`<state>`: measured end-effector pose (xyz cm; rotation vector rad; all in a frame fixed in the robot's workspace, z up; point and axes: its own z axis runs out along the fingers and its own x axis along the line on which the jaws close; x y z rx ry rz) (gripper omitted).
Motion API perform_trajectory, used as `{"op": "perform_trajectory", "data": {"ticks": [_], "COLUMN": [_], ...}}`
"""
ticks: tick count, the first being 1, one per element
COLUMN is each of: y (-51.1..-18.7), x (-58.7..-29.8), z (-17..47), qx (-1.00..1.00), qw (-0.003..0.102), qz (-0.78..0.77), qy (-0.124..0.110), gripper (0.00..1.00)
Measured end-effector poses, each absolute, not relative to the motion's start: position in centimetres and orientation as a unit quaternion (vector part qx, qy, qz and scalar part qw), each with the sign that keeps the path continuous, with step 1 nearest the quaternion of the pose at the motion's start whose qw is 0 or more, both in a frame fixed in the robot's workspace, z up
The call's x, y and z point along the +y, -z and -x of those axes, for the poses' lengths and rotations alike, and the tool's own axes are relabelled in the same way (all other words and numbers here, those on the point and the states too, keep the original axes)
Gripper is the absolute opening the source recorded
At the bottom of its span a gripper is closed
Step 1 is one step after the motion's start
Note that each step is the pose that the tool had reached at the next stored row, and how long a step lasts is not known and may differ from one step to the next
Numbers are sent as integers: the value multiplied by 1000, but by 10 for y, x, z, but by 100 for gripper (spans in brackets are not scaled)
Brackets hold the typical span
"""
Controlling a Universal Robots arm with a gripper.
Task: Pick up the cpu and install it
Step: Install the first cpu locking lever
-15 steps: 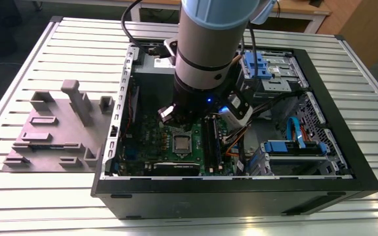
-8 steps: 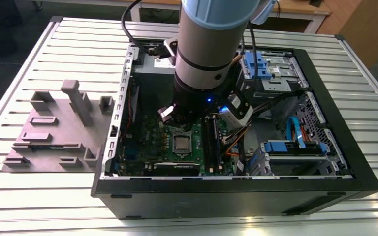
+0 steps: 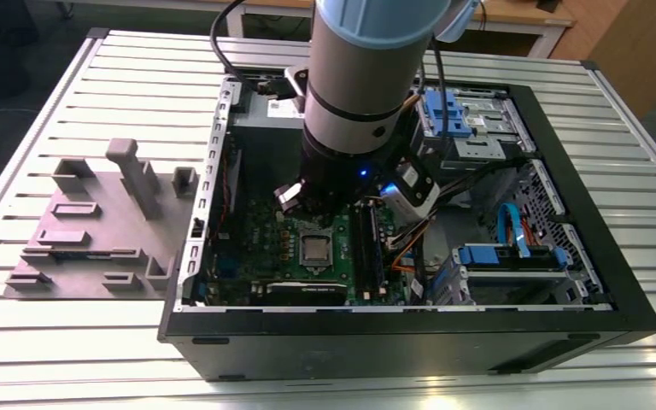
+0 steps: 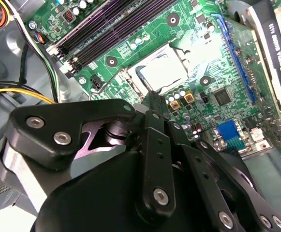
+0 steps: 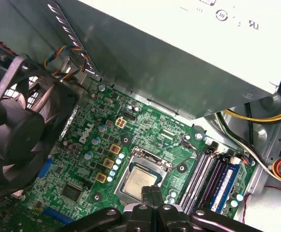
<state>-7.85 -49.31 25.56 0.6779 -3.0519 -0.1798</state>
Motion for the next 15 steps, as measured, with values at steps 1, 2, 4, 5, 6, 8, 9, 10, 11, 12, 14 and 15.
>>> {"op": "perform_trajectory", "data": {"ticks": [1, 2, 4, 5, 6, 8, 9, 10, 11, 12, 14, 15], "y": [-257, -257, -257, -257, -257, -259, -260, -261, -262, -262, -265, -266], "x": [-493, -493, -493, -493, -493, -493, -493, -492, -492, -492, -492, -491], "z": [79, 78, 79, 78, 78, 78, 77, 77, 77, 77, 76, 76], "qx": [-975, -975, -975, -975, -975, -975, -975, -975, -975, -975, -975, -975], "qw": [5, 5, 5, 5, 5, 5, 5, 5, 5, 5, 5, 5], "qz": [-216, -217, -216, -216, -217, -217, -217, -217, -216, -216, -216, -216], "qy": [58, 58, 58, 58, 58, 58, 58, 58, 58, 58, 58, 58], "gripper": [10, 10, 10, 10, 10, 10, 10, 10, 10, 10, 10, 10]}}
